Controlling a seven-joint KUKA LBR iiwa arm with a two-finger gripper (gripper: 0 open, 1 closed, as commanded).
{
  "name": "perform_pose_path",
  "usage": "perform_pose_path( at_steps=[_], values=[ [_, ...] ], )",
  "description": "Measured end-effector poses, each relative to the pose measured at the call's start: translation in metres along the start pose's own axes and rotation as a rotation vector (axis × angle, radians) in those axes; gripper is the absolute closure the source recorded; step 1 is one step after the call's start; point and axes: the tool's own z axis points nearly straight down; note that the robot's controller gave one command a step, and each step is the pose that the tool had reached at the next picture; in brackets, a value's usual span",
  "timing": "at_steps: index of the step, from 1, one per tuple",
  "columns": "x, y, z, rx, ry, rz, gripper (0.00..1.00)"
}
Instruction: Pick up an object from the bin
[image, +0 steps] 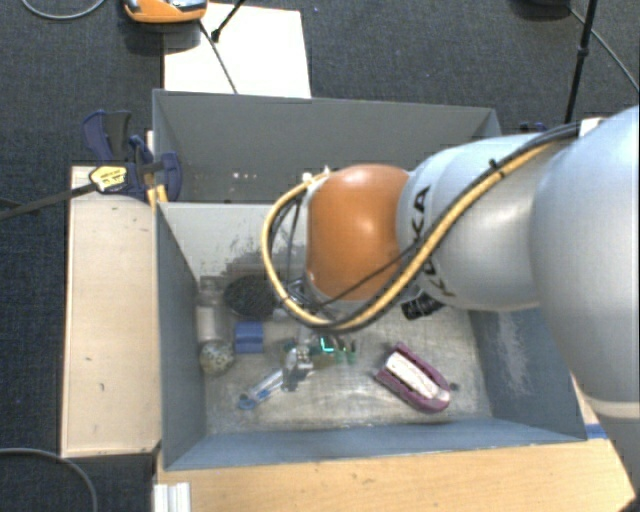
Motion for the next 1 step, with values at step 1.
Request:
perform_pose_path(
  at_steps=[1],
  values=[
    [0.0021,-0.0151,0.0745,-0.002,-0.012,-0.081,0.00]
  ],
)
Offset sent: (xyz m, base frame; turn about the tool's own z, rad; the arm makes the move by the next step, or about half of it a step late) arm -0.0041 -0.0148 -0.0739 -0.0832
